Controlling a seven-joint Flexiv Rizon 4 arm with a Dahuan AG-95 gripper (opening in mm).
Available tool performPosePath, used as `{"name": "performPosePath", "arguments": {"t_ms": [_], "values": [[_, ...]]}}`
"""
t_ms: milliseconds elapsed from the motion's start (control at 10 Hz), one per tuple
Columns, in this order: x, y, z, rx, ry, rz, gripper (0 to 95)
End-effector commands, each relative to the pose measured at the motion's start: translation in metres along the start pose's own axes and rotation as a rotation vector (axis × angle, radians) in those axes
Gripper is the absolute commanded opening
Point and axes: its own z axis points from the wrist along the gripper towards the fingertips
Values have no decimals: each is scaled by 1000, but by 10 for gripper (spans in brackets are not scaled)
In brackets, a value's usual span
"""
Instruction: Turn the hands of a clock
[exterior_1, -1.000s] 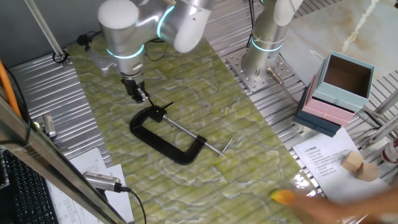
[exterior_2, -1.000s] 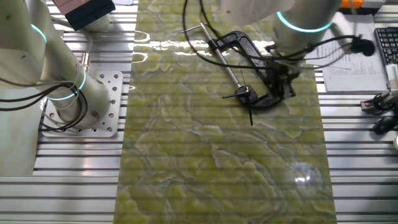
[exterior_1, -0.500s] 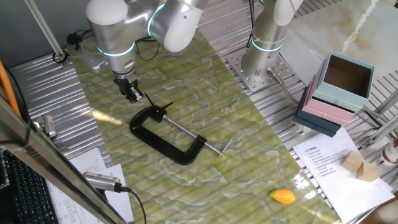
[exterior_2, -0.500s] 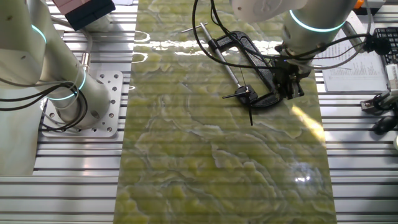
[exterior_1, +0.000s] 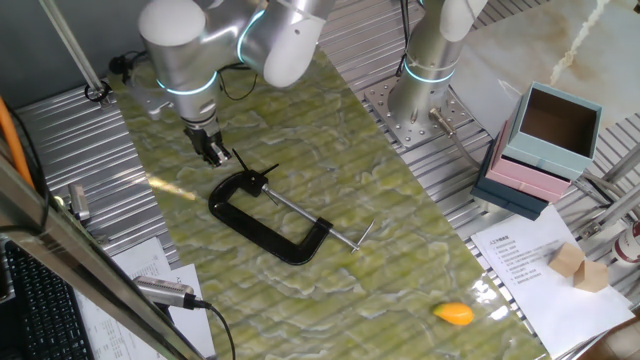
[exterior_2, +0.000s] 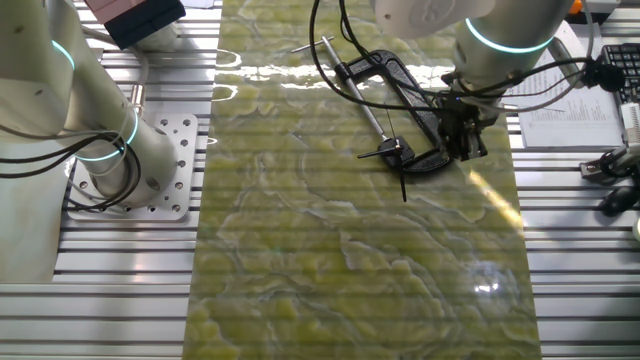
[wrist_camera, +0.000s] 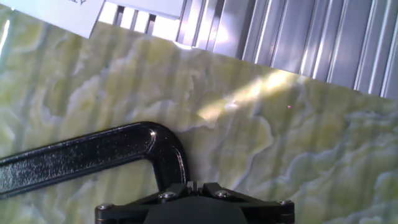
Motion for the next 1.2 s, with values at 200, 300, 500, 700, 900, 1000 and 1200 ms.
{"name": "performPosePath", "arguments": {"t_ms": [200, 300, 500, 700, 900, 1000, 1200], "values": [[0, -1, 0, 11, 2, 57, 0], [0, -1, 0, 10, -3, 47, 0], [-1, -9, 5, 12, -14, 51, 0], [-3, -25, 13, 12, -15, 41, 0], [-5, -30, 21, 7, -12, 45, 0], [-4, -30, 26, 6, -11, 54, 0], [-3, -28, 38, 4, -12, 58, 0]]}}
